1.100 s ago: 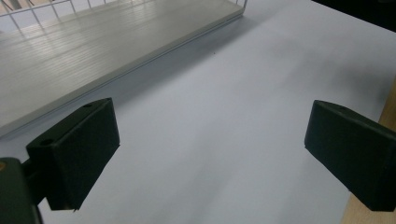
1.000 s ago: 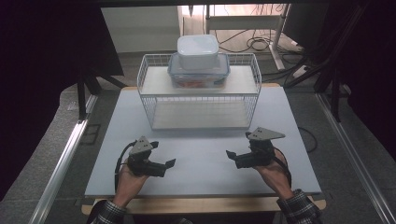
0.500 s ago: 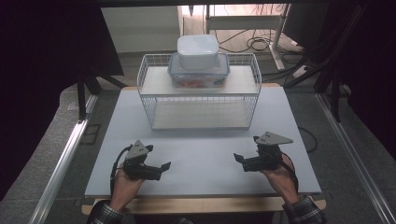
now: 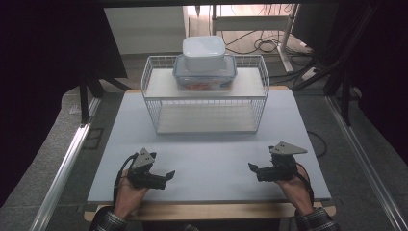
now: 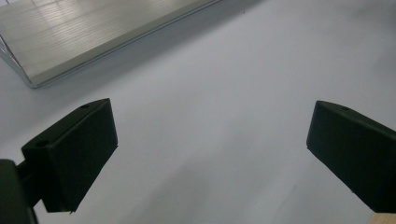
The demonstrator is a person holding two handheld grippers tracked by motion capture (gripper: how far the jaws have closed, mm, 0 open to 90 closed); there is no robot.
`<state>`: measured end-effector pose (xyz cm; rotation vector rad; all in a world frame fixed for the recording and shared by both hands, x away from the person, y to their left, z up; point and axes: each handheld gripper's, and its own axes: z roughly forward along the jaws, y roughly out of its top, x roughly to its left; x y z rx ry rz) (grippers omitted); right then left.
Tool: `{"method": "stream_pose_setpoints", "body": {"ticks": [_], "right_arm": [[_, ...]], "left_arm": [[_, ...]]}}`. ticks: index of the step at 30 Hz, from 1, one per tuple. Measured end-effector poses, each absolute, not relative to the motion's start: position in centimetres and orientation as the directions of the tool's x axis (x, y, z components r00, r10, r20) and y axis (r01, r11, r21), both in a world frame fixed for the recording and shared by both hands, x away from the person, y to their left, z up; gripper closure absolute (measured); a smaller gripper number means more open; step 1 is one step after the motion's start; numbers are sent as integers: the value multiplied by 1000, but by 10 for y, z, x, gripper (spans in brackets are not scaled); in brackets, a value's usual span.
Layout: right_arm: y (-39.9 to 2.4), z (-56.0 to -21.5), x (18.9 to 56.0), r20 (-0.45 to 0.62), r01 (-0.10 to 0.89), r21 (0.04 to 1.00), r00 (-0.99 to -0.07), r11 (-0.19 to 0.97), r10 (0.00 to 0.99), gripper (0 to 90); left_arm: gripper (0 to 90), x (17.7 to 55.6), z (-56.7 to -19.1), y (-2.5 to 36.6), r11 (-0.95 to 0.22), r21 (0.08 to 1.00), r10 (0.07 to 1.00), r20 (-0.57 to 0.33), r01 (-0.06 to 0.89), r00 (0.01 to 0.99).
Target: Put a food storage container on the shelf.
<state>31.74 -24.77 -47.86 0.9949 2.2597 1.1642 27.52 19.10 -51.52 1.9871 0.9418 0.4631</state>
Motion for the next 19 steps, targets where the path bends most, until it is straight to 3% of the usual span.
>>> {"method": "stream_pose_setpoints", "body": {"ticks": [8, 19], "right_arm": [[-252, -491, 319, -51, 420, 803, -659, 423, 751, 0], [-253, -504, 326, 7, 474, 774, -669, 419, 744, 1]], "left_arm": [[16, 278, -525, 187, -380, 796, 767, -13, 470, 642], [10, 281, -531, 177, -444, 744, 752, 7, 499, 659]]}}
